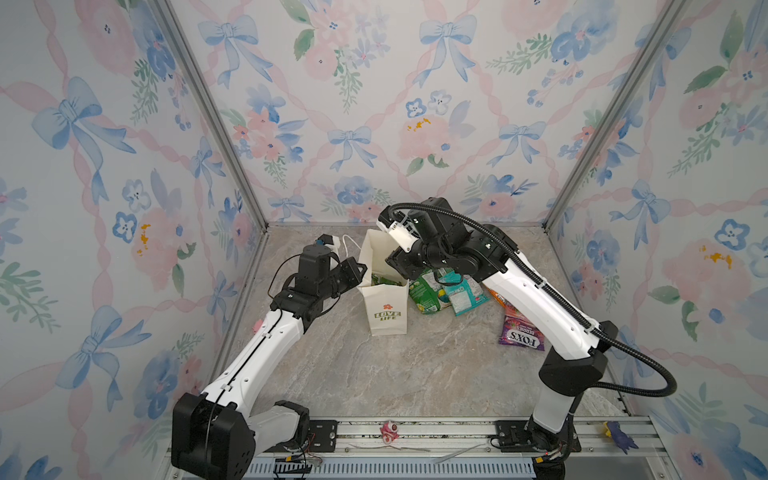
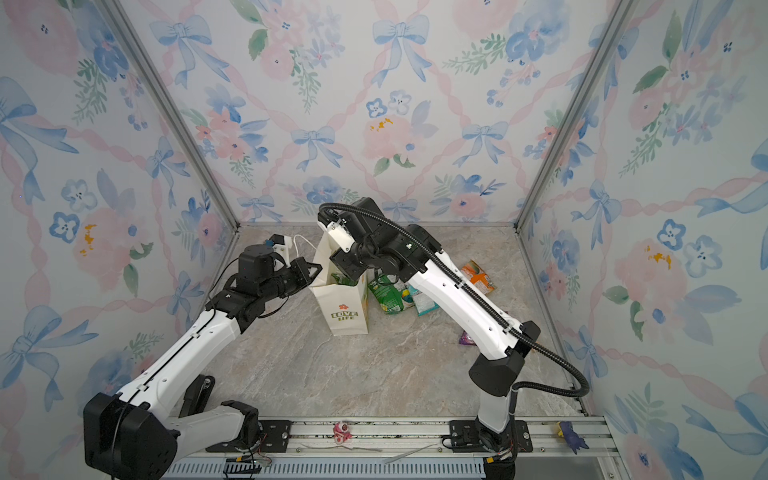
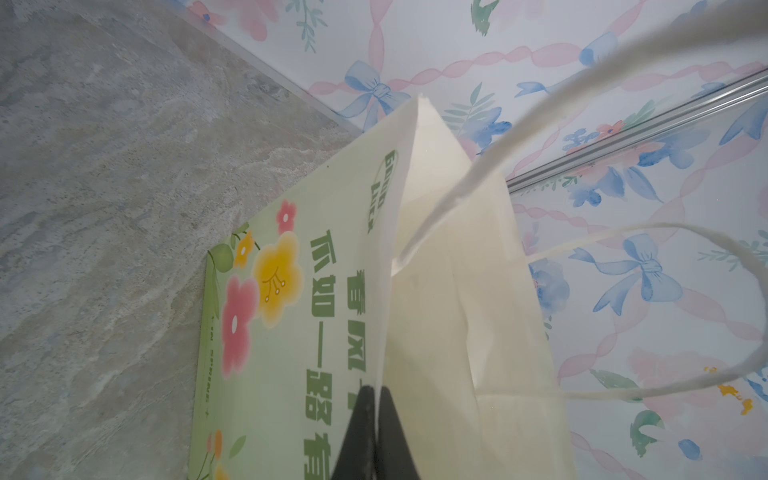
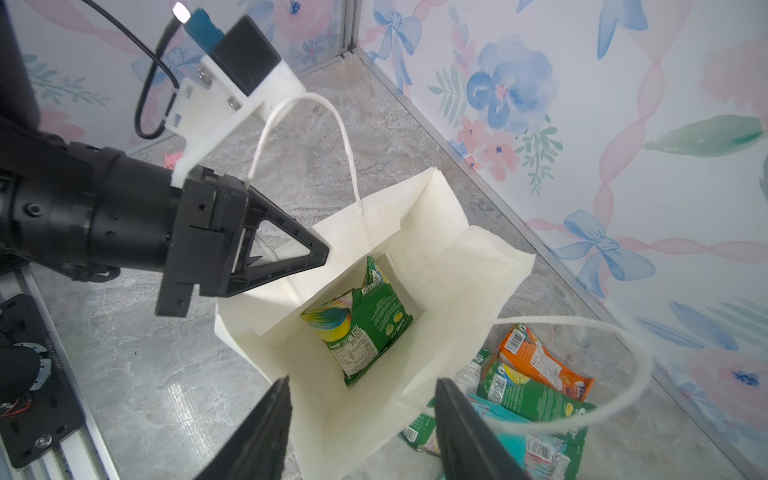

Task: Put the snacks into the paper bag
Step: 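Open the right gripper to release the packet inside the bag, then move the right gripper back over the packet pile beside the bag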

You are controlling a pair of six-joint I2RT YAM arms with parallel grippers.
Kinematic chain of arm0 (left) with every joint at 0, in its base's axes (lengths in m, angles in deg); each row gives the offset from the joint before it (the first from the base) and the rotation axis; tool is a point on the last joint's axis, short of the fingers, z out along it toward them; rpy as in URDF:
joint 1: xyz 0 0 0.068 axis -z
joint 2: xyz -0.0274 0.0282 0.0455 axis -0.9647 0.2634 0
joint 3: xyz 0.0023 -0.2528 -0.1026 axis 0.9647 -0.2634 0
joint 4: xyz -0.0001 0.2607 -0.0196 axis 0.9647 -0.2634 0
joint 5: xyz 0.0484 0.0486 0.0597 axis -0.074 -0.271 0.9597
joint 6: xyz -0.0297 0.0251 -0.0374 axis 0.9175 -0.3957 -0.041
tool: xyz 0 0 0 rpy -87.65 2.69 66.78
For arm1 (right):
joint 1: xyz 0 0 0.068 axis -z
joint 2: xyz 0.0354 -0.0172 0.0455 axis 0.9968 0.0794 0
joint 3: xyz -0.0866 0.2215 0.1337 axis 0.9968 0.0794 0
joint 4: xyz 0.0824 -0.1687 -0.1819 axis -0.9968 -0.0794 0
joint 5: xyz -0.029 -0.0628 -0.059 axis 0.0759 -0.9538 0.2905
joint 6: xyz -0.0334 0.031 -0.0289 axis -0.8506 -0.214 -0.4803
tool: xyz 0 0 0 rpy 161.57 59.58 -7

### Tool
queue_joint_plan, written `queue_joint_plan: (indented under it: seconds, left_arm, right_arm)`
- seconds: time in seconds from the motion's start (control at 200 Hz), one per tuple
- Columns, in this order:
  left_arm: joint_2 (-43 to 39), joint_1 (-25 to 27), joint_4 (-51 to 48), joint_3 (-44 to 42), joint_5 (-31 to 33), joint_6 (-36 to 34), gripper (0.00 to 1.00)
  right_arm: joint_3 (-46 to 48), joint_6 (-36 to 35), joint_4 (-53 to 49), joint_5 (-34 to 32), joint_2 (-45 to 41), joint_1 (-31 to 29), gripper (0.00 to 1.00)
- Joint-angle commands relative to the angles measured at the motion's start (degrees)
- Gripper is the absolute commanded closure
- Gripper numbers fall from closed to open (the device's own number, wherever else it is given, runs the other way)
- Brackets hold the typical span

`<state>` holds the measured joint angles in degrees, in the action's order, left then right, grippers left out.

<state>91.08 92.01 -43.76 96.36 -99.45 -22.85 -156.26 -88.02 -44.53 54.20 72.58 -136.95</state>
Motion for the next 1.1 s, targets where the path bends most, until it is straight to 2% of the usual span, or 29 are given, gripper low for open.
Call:
queue_joint_plan:
  seconds: [0.0, 0.14, 0.29, 0.62, 0.85, 1.095]
  left_arm:
    - [-0.5, 0.4, 0.7, -0.7, -0.3, 0.1, 1.00]
    - [-0.3, 0.4, 0.7, -0.4, -0.3, 0.1, 1.00]
    - [0.0, 0.4, 0.7, -0.2, -0.3, -0.2, 1.00]
    - [1.3, 0.2, 0.7, 0.4, -1.0, -0.3, 1.00]
    - [1.1, 0.1, 0.8, 0.5, -1.2, -0.4, 1.00]
    - [0.1, 0.0, 0.7, -0.3, -0.8, -0.3, 1.00]
  right_arm:
    - [4.5, 0.5, 3.1, 2.2, -5.3, 1.0, 0.32]
    - [17.2, 0.8, 12.0, 2.9, -15.9, 2.8, 0.16]
    - [27.5, 3.4, 17.1, 3.6, -24.9, 6.7, 0.06]
    - [40.2, 8.2, 15.0, -0.2, -32.7, 12.3, 0.01]
    - [48.7, 11.7, 17.9, -1.9, -32.8, 14.1, 0.03]
    - [54.9, 11.3, 23.3, -4.2, -29.3, 14.0, 0.04]
